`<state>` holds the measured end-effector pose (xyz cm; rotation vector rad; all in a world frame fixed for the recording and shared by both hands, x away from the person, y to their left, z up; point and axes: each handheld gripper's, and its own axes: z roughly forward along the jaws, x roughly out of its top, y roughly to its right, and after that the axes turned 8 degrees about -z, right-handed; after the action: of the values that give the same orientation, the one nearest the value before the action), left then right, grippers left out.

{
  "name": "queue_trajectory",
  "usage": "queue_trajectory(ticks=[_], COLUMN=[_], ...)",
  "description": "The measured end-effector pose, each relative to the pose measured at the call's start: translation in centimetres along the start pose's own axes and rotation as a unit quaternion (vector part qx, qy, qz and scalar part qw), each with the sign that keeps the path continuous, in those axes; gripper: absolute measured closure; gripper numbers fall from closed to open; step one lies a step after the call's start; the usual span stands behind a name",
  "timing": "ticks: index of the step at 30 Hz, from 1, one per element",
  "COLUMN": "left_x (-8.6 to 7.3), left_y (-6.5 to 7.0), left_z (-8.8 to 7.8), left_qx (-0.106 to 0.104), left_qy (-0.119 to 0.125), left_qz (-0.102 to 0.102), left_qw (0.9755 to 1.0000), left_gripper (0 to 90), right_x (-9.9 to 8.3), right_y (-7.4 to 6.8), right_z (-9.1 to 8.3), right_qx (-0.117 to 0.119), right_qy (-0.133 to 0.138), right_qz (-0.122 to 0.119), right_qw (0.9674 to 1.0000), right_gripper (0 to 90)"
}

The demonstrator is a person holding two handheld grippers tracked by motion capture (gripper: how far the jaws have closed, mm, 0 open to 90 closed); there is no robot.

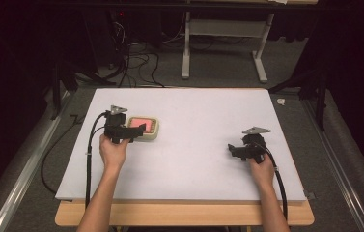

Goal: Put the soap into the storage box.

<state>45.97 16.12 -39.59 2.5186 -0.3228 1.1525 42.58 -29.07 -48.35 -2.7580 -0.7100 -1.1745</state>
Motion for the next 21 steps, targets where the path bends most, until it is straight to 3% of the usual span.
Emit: queue_trajectory(ticks=[6, 7, 12, 21], left_x=[-0.1, -0.2, -0.6, -1.1], left_y=[0.1, 0.0, 0.1, 0.3], left_z=[-1.0, -1.4, -2.4, -3.6], left_qx=[-0.005, -0.016, -0.029, -0.036], left_qy=[0.009, 0.013, 0.022, 0.030], left_qz=[0.004, -0.006, -0.010, -0.008], left_qw=[0.9999, 0.9998, 0.9993, 0.9989], left_gripper=[13.8, 13.8, 13.8, 13.9], right_x=[0.0, 0.0, 0.0, 0.0], right_y=[0.0, 0.0, 0.0, 0.0], right_z=[0.0, 0.0, 0.0, 0.0], right_qx=[0.000, 0.000, 0.000, 0.000], right_qy=[0.000, 0.000, 0.000, 0.000], right_qz=[0.000, -0.001, 0.000, 0.000], right_qw=[1.0000, 1.0000, 1.0000, 1.0000], right_gripper=[15.4, 15.4, 15.4, 15.4])
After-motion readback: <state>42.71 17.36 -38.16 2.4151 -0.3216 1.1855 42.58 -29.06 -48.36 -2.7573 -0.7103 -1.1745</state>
